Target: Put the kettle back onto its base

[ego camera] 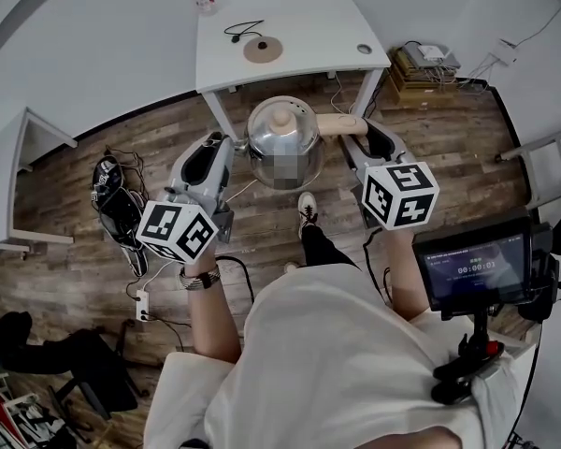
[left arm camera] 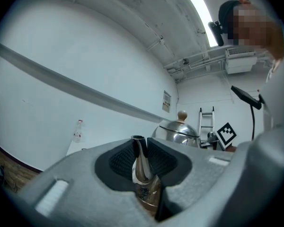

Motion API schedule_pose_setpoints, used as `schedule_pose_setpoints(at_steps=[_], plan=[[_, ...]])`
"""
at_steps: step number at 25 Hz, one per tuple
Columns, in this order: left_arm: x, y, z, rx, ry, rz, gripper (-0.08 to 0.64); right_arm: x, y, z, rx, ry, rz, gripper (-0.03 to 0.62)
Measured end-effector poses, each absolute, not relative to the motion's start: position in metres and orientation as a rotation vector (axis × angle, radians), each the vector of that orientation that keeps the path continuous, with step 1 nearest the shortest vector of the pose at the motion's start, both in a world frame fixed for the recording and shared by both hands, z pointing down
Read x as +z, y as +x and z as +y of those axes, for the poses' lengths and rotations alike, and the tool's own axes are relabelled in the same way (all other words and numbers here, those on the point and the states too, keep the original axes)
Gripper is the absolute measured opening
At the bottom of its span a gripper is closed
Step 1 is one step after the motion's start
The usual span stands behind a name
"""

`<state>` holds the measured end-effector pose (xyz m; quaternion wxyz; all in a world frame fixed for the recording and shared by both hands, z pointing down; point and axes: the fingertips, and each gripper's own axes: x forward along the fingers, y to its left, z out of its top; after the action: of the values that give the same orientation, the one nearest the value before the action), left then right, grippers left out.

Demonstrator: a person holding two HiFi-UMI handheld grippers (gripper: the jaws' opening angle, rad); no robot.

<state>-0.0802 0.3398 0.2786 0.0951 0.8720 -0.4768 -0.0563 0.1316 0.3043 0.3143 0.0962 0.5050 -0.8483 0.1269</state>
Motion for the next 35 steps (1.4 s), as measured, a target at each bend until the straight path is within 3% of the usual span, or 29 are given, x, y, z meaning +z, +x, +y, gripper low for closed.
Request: schedule_pose_setpoints(at_steps=[7, 13, 27, 35], plan=[[0.280, -0.081, 0.324, -0.159, 2.569, -1.424, 0.078, 0.315, 0.130, 0.289, 0.378, 1.485, -2.524, 0.153], [0.301, -0.093, 0.204, -0.123, 2.519, -1.425, 0.078, 0.338, 0.117, 0.169, 0.437, 1.454, -2.503, 0.153], [0.283, -0.094, 0.192, -0.130, 2.571, -1.449, 0.078, 0.320, 0.116, 0.157, 0.377, 1.494, -2.540, 0.155], [0.294, -0.073, 0.027, -0.090, 2.495, -1.474, 0.078, 0.333, 0.137, -0.013, 0.448, 1.425, -2.522, 0.155]])
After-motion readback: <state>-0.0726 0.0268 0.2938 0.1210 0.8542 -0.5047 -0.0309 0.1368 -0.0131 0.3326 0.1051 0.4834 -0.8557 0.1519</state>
